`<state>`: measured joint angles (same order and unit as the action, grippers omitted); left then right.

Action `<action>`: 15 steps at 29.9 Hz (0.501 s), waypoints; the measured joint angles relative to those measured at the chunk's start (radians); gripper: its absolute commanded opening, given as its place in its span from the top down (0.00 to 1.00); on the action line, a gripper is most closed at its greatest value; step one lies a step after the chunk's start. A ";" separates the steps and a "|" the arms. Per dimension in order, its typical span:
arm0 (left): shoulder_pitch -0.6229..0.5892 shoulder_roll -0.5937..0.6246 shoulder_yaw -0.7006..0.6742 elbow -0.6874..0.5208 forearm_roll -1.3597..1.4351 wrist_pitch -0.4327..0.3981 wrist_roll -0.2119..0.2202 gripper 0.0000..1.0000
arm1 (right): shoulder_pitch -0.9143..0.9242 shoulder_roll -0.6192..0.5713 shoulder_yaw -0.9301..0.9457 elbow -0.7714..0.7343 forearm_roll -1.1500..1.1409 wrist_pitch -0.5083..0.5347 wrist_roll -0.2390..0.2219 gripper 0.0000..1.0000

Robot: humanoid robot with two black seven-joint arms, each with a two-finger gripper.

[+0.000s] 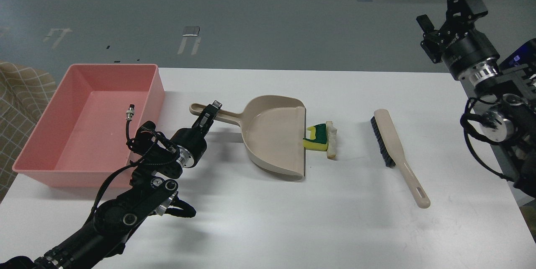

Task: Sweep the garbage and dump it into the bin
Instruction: 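Reach the right gripper down to the wooden brush handle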

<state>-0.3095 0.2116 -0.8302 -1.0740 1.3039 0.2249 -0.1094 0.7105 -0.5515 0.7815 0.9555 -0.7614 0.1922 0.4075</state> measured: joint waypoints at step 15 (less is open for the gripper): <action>0.003 0.001 0.002 0.002 0.006 0.001 -0.047 1.00 | -0.025 -0.577 -0.509 0.437 -0.044 0.001 -0.032 0.00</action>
<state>-0.3070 0.2123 -0.8284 -1.0724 1.3099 0.2257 -0.1559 0.6859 -1.1282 0.2727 1.3923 -0.8050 0.1931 0.3757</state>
